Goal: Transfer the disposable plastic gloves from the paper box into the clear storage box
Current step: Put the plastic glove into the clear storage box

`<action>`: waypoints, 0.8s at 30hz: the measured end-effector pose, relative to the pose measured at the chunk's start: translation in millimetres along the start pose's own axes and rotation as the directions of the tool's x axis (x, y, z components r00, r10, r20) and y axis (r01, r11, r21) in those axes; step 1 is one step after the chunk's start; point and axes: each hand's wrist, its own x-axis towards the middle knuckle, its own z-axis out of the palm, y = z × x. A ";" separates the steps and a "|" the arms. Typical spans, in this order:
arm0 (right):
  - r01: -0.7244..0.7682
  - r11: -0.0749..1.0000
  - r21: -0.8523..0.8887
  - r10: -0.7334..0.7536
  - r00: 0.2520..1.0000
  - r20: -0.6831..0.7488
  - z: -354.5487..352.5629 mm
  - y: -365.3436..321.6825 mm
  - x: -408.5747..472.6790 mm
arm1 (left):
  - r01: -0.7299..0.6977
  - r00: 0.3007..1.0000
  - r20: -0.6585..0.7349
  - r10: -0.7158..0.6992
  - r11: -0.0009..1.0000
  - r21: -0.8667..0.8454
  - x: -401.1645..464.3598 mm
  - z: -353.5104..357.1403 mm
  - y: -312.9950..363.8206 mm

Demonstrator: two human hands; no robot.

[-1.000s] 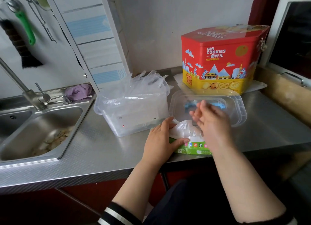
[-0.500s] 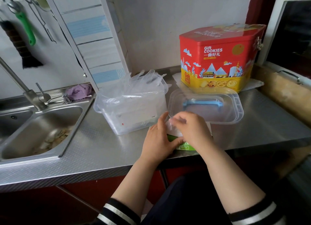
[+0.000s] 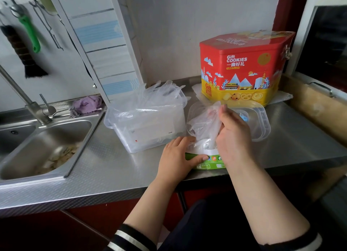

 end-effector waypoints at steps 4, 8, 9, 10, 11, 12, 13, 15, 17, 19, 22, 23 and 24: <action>0.101 0.994 0.052 -0.104 0.994 0.047 12.5 -13.3 3.5 | -0.009 1.000 0.021 0.009 1.000 0.008 1.0 2.1 -2.3; 0.239 0.970 0.035 -0.242 0.959 0.149 28.8 -48.0 3.1 | -0.017 0.997 0.071 0.015 0.999 0.032 2.1 3.2 -2.1; 0.285 0.955 0.081 -0.295 0.938 0.182 34.2 -60.1 2.6 | -0.016 0.996 0.085 0.013 0.999 0.033 2.0 3.3 -2.1; 0.325 0.937 0.129 -0.346 0.916 0.202 39.8 -71.6 2.1 | -0.016 0.995 0.096 0.013 0.999 0.035 1.6 3.3 -2.2; 0.368 0.917 0.153 -0.394 0.895 0.209 43.8 -80.2 1.9 | -0.022 0.995 0.102 0.017 0.999 0.041 1.3 2.6 -2.0; 0.427 0.893 0.138 -0.448 0.872 0.198 45.8 -85.3 1.3 | -0.032 0.994 0.104 0.027 0.998 0.048 1.6 1.1 -0.9; 0.499 0.863 0.079 -0.504 0.844 0.181 46.0 -84.9 0.7 | -0.040 0.995 0.093 0.035 0.998 0.046 1.2 -0.2 0.1; 0.654 0.745 -0.131 -0.629 0.754 0.187 39.6 -70.8 1.7 | -0.053 0.998 -0.022 0.052 0.999 -0.012 -1.1 -4.8 5.7; 0.788 0.537 -0.301 -0.722 0.614 0.318 24.7 -45.9 5.6 | -0.053 0.970 -0.245 0.011 0.985 -0.165 -5.5 -12.1 16.4; 0.877 0.295 -0.380 -0.706 0.468 0.532 8.0 -15.3 13.2 | -0.037 0.927 -0.353 -0.127 0.905 -0.425 -6.7 -22.2 31.5; 0.838 0.288 -0.463 -0.539 0.542 0.645 -7.3 26.8 12.8 | 0.136 0.922 -0.135 -0.362 0.631 -0.764 4.9 -35.0 45.7; 0.777 0.383 -0.500 -0.481 0.630 0.610 -10.0 35.3 7.4 | 0.212 0.915 -0.033 -0.401 0.550 -0.808 9.7 -36.5 45.2; 0.685 0.505 -0.525 -0.408 0.725 0.554 -10.3 40.0 1.6 | 0.268 0.910 0.046 -0.412 0.501 -0.823 13.1 -37.8 43.6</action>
